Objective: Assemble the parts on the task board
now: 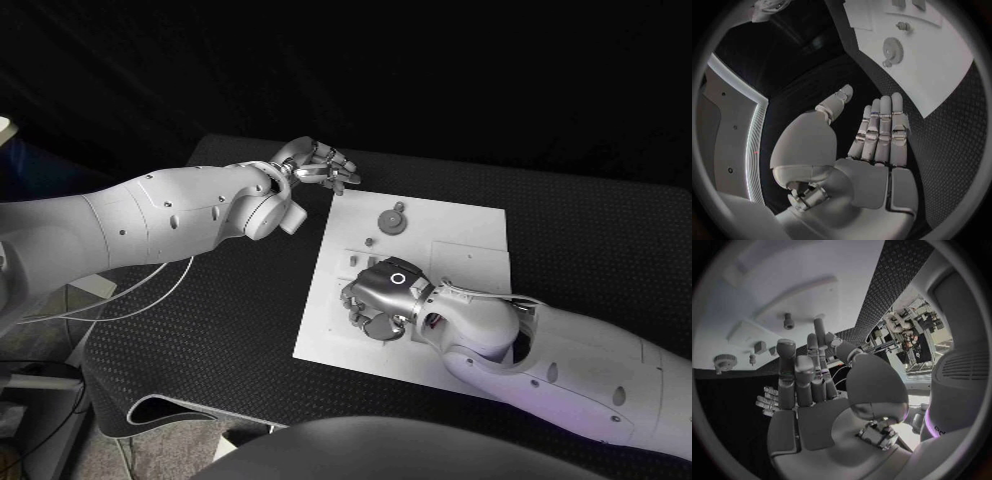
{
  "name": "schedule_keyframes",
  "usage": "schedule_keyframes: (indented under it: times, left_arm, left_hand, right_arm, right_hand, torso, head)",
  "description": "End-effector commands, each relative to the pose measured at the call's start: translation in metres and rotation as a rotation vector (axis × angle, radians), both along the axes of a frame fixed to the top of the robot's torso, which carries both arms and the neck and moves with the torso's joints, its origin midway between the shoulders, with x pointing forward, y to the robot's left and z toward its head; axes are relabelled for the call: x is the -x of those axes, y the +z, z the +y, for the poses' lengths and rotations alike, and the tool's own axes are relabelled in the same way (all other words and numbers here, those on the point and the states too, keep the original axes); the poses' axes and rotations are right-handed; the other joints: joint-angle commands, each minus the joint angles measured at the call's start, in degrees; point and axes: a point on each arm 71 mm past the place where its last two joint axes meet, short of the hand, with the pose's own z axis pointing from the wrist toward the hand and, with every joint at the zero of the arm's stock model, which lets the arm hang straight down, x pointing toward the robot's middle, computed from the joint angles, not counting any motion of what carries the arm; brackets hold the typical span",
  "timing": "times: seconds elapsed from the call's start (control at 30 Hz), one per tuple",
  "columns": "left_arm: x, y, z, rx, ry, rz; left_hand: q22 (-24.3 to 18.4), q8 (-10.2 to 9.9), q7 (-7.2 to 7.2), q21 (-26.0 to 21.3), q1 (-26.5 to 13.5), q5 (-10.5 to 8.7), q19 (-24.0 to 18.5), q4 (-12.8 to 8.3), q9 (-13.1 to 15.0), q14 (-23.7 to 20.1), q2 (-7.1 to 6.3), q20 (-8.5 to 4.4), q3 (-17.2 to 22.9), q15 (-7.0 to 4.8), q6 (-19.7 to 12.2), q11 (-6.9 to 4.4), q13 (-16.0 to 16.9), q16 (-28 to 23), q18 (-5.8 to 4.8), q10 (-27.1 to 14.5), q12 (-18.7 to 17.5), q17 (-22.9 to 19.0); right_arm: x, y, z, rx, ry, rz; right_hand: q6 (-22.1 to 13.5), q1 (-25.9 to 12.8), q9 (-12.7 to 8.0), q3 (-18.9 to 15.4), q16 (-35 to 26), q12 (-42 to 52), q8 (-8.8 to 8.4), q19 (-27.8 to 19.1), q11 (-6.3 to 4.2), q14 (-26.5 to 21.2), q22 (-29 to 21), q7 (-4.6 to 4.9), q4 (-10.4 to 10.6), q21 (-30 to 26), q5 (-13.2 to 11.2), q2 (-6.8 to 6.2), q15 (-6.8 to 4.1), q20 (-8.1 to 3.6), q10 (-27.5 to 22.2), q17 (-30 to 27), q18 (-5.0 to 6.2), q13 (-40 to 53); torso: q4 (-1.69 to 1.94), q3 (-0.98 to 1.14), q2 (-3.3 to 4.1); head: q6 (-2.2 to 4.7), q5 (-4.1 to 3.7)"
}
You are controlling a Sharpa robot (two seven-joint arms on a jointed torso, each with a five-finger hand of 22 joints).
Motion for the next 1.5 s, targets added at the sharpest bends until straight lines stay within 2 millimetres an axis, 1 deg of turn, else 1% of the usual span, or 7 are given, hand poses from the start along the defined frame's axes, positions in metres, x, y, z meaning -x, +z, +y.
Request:
schedule_keyframes:
  times: [0.03, 0.17, 0.37, 0.53, 0.77, 1.13, 1.5]
  left_arm:
    - [0.0, 0.0014, -0.0014, 0.007, -0.012, -0.006]
    - [0.0001, 0.0014, -0.0006, 0.006, -0.011, -0.006]
    - [0.0001, 0.0014, -0.0006, 0.006, -0.011, -0.006]
    - [0.0001, 0.0014, -0.0006, 0.006, -0.01, -0.006]
    - [0.0, 0.0014, -0.0007, 0.006, -0.011, -0.006]
    - [0.0001, 0.0014, -0.0005, 0.006, -0.01, -0.006]
    - [0.0002, 0.0014, -0.0002, 0.006, -0.01, -0.005]
  left_hand:
    - [-0.1, 0.1, 0.06, -0.3, 0.2, -0.21, 0.2, -0.1, 0.0, 0.1, 0.5, 0.08, -0.4, 0.15, -0.5, 0.01, 0.0, -0.2, 1.06, -0.3, 0.0, 0.1]
    - [-0.1, 0.1, 0.06, -0.3, 0.3, -0.21, 0.2, -0.1, 0.0, 0.1, 0.51, 0.08, -0.4, 0.15, -0.5, 0.01, 0.0, -0.2, 1.06, -0.3, 0.0, 0.1]
    - [-0.1, 0.1, 0.06, -0.4, 0.3, -0.21, 0.2, -0.1, 0.0, 0.1, 0.51, 0.08, -0.4, 0.15, -0.5, 0.01, 0.0, -0.3, 1.06, -0.3, 0.0, 0.1]
    - [-0.1, 0.1, 0.06, -0.4, 0.3, -0.21, 0.2, -0.2, 0.0, 0.1, 0.52, 0.08, -0.4, 0.15, -0.5, 0.01, 0.0, -0.3, 1.06, -0.3, 0.0, 0.1]
    - [-0.1, 0.1, 0.06, -0.4, 0.3, -0.21, 0.2, -0.2, 0.0, 0.1, 0.53, 0.08, -0.4, 0.15, -0.5, 0.01, 0.0, -0.3, 1.06, -0.3, 0.0, 0.2]
    - [-0.1, 0.1, 0.06, -0.4, 0.3, -0.21, 0.3, -0.2, 0.0, 0.1, 0.55, 0.08, -0.4, 0.15, -0.5, 0.02, 0.0, -0.4, 1.06, -0.3, 0.0, 0.2]
    - [-0.1, 0.1, 0.06, -0.4, 0.3, -0.21, 0.3, -0.2, 0.0, 0.1, 0.56, 0.08, -0.4, 0.15, -0.5, 0.02, 0.0, -0.4, 1.06, -0.3, 0.0, 0.3]
  right_arm:
    - [-0.0015, -0.0063, -0.0056, 0.041, -0.007, 0.011]
    - [-0.0025, -0.0071, -0.0082, 0.046, -0.012, 0.012]
    - [-0.0026, -0.0074, -0.0107, 0.049, -0.016, 0.013]
    - [-0.0006, -0.0062, -0.0097, 0.043, -0.013, 0.019]
    - [0.0014, -0.0052, -0.0084, 0.038, -0.008, 0.024]
    - [0.0029, -0.0054, -0.0084, 0.042, -0.005, 0.033]
    - [0.0057, -0.0043, -0.0056, 0.038, 0.004, 0.038]
  right_hand:
    - [0.4, 0.8, 0.0, 0.3, 0.3, 0.0, 0.22, 0.1, -0.3, -0.7, 1.2, -0.12, 0.0, 0.4, 0.1, 0.16, -1.0, -0.26, 0.6, 0.1, 6.57, 0.1]
    - [0.4, 0.8, 0.0, 0.3, 0.3, 0.0, 0.22, 0.1, -0.3, -0.7, 1.2, -0.12, 0.0, 0.4, 0.1, 0.17, -1.0, -0.26, 0.6, 0.1, 6.57, 0.1]
    - [0.4, 0.8, 0.0, 0.3, 0.3, 0.0, 0.22, 0.1, -0.3, -0.7, 1.2, -0.12, 0.0, 0.4, 0.1, 0.16, -1.0, -0.27, 0.6, 0.1, 6.57, 0.1]
    - [0.4, 0.8, 0.0, 0.3, 0.3, 0.0, 0.22, 0.1, -0.3, -0.7, 1.2, -0.11, 0.0, 0.4, 0.1, 0.16, -1.0, -0.27, 0.6, 0.1, 6.57, 0.1]
    - [0.4, 0.8, 0.0, 0.3, 0.3, 0.0, 0.22, 0.0, -0.31, -0.7, 1.2, -0.11, 0.0, 0.4, 0.1, 0.17, -1.01, -0.28, 0.6, 0.1, 6.57, 0.1]
    - [0.4, 0.7, 0.0, 0.3, 0.3, 0.0, 0.22, 0.0, -0.31, -0.7, 1.2, -0.11, 0.0, 0.4, 0.1, 0.18, -1.01, -0.29, 0.6, 0.1, 6.57, 0.2]
    - [0.4, 0.7, 0.0, 0.3, 0.3, -0.1, 0.22, 0.0, -0.31, -0.7, 1.2, -0.11, 0.0, 0.4, 0.1, 0.19, -1.01, -0.3, 0.7, 0.1, 6.57, 0.2]
  torso:
    - [0.06, -0.03, -0.02]
    - [-0.01, -0.01, -0.01]
    - [0.04, -0.01, -0.01]
    - [0.01, 0.02, 0.0]
    - [0.02, 0.01, 0.0]
    - [0.03, -0.05, -0.01]
    - [0.05, -0.03, -0.01]
  head:
    - [-0.06, 0.06]
    - [-0.08, 0.23]
    - [-0.15, 0.34]
    - [-0.16, 0.41]
    - [-0.09, 0.41]
    - [-0.32, 0.46]
    - [-0.38, 0.43]
